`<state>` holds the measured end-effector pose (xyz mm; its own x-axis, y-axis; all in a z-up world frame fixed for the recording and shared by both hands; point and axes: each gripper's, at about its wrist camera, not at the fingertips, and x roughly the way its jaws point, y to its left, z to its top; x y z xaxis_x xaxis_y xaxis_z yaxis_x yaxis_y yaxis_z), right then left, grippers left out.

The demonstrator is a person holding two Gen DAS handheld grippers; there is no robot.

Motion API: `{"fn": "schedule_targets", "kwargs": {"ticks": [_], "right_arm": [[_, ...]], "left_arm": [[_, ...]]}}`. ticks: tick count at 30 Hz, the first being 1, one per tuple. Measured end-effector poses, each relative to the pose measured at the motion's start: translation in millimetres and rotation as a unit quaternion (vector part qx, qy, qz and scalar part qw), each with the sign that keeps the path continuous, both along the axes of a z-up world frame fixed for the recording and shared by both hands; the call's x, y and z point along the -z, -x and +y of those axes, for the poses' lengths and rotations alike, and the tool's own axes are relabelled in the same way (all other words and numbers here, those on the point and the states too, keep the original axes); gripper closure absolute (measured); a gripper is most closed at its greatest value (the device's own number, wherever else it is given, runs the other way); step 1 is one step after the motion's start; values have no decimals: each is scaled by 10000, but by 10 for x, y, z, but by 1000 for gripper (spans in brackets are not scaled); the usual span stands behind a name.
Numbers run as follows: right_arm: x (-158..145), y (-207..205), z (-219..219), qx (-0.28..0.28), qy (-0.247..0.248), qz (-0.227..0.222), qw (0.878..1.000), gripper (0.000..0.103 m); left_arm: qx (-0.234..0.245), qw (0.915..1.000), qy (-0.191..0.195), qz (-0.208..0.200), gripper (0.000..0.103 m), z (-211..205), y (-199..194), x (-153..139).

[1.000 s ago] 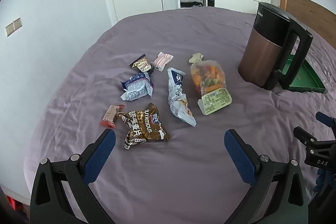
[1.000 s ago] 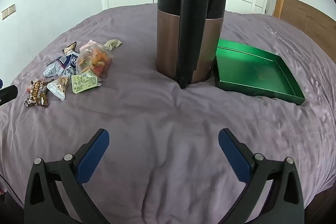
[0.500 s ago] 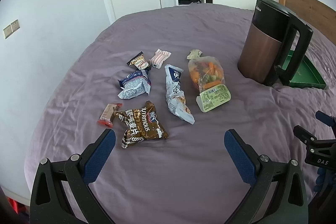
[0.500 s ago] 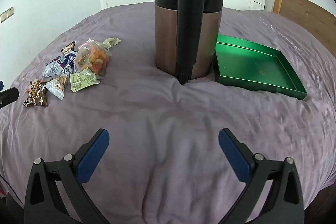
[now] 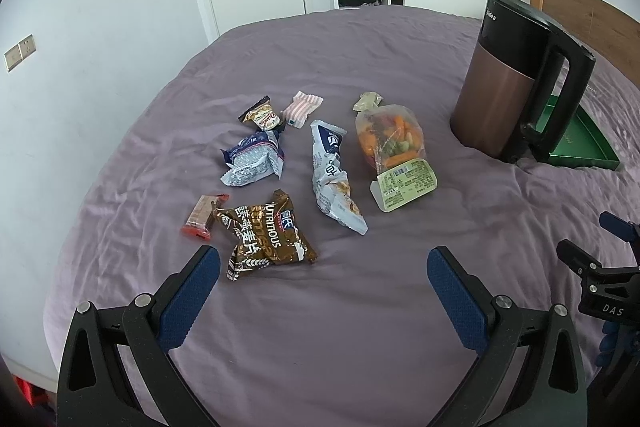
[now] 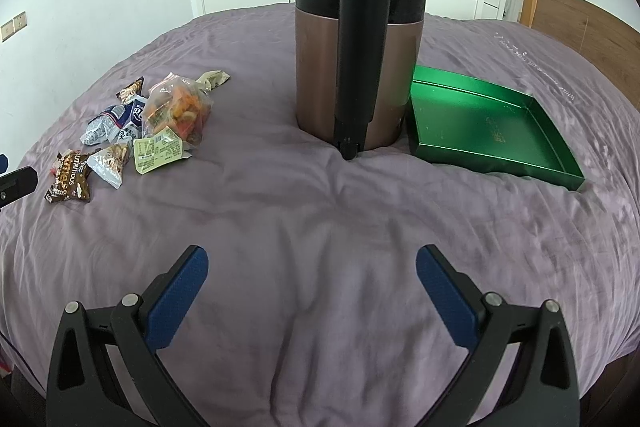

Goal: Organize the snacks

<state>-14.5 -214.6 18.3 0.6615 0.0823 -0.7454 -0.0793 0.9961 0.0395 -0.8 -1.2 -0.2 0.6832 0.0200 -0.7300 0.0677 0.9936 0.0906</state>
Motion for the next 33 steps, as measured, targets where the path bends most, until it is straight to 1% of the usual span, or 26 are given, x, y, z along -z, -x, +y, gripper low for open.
{"fn": "schedule_targets", "kwargs": {"ticks": [13,21,33], "right_arm": [[9,23,0,1,7,-16,10000,0],[6,43,10,-19,31,9,10000,0],[-13,27,74,-59,121,77,9999,0]], "left_arm": [[38,10000,49,57,1,-19,7,-5],[21,10000,75,-6,1,-13,26,-73],[14,10000,85,-8,1,-17,19,-74]]}}
